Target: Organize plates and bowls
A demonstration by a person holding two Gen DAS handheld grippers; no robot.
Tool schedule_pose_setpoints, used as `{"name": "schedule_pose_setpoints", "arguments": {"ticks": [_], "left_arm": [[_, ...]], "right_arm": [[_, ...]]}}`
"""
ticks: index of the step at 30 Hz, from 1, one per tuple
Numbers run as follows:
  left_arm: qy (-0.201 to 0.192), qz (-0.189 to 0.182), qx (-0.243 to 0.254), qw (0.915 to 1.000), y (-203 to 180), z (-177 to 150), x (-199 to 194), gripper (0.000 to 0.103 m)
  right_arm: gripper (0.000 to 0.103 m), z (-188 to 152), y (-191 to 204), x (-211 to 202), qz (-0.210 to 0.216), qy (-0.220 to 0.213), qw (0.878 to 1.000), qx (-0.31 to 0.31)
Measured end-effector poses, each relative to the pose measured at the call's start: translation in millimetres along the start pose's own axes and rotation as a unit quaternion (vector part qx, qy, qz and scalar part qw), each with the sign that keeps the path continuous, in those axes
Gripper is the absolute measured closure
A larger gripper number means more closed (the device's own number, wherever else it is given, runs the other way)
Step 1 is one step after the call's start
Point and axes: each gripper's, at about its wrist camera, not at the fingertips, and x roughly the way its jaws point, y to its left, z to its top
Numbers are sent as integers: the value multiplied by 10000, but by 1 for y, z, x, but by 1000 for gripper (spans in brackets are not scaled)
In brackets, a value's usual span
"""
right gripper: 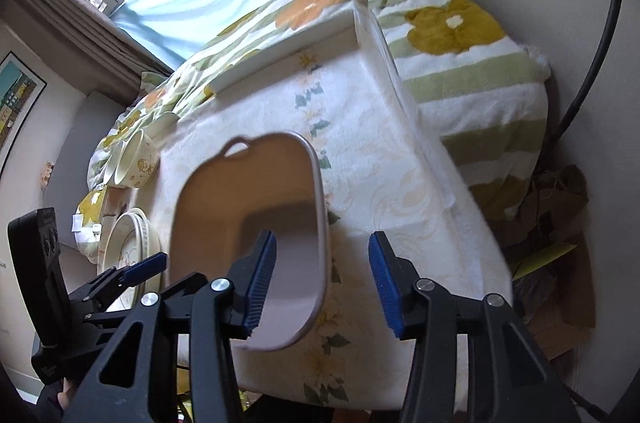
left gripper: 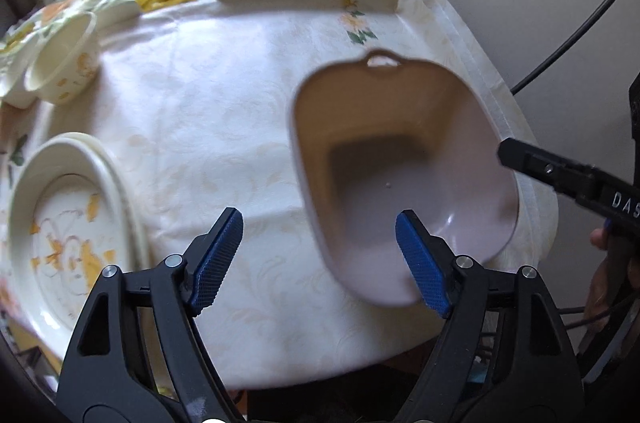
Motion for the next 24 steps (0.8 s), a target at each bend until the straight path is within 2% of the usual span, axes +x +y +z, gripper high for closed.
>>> {"name": "schedule_pose_setpoints", "arguments": {"ticks": [4,8,9,10,11,12,13,15,19,24], "left_arm": [[-357,207,-235,9989,23,-1,-49,26],[-872,449,-560,9936,53,-1,-106,25],[-1025,505,-652,9913,61,-1,-119,24],[-1233,559,-769,9878,71,-1,-135,17],[-1397,625,-858,9845,79,1,-145,5],[-1580,741,-948,9801,88,3,-155,0],[-1724,843,-1009,9762,97,4,-163,0],[-1801,981,-1116,9724,118,11,-172,0],[-1698,1058,-1428,9693,167,27,-173,0],[-1446,594,-1955,9682,238,45,-158,0]], "right_arm": [[59,12,27,-32,58,-255,9984,-498],[59,26,71,-52,449,-425,9920,-1100],[55,29,85,-54,535,-434,9899,-1238],[37,32,95,-53,575,-431,9884,-1338],[24,36,108,-53,640,-433,9865,-1444],[5,39,119,-52,751,-468,9842,-1535],[2,44,133,-51,911,-537,9812,-1612],[1,51,154,-43,1062,-543,9781,-1703],[1,66,198,-18,1037,-334,9755,-1913],[1,83,241,19,953,-213,9813,-1658]]}}
